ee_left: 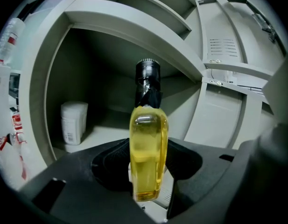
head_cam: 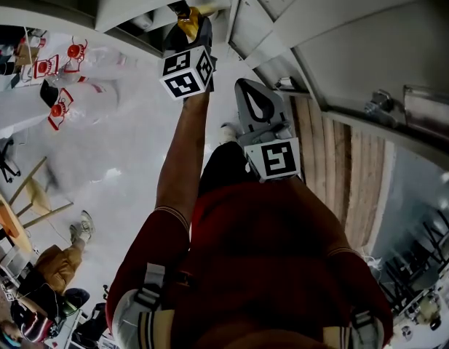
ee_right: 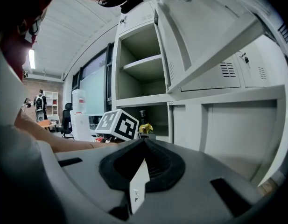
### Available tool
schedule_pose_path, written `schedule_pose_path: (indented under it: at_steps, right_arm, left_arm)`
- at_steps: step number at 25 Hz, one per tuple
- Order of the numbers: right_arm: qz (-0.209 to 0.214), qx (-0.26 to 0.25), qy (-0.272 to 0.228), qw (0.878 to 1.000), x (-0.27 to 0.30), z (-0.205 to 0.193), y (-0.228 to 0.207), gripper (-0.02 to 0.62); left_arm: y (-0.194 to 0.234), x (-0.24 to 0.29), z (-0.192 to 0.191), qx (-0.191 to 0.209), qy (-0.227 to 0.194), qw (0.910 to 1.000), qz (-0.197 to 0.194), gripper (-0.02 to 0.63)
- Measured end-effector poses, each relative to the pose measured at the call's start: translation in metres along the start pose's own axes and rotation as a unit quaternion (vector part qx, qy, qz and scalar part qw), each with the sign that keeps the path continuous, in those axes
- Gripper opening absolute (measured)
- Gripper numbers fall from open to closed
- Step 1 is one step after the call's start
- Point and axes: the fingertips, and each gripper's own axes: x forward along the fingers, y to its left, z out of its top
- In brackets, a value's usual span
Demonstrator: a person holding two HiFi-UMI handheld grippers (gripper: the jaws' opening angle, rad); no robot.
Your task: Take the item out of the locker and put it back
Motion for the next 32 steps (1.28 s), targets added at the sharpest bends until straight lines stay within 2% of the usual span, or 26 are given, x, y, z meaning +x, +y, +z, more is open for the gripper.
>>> schedule_pose_path:
  at_steps: [11,19,32]
  right_arm:
    - [0.023,-0.002,0.007,1.000,0.000,-0.011,0.008,-0.003]
    - [0.050,-0.009,0.009,0.999,0.002,-0.015,0.014,-0.003]
    - [0.085,-0.034,0.011,0.996,0.010,-0.033,0.018,-0.003]
  left_arm:
    - [0.012,-0.023,-0.016,0.015,-0.014,0.9997,0.013,0.204]
    - [0.021,-0.043,-0.033,0.025,-0.017,0.9988,0.040,0.204]
    - [0.034,-0.048,-0.065,0.004,-0.029,0.9971,0.070,0.205]
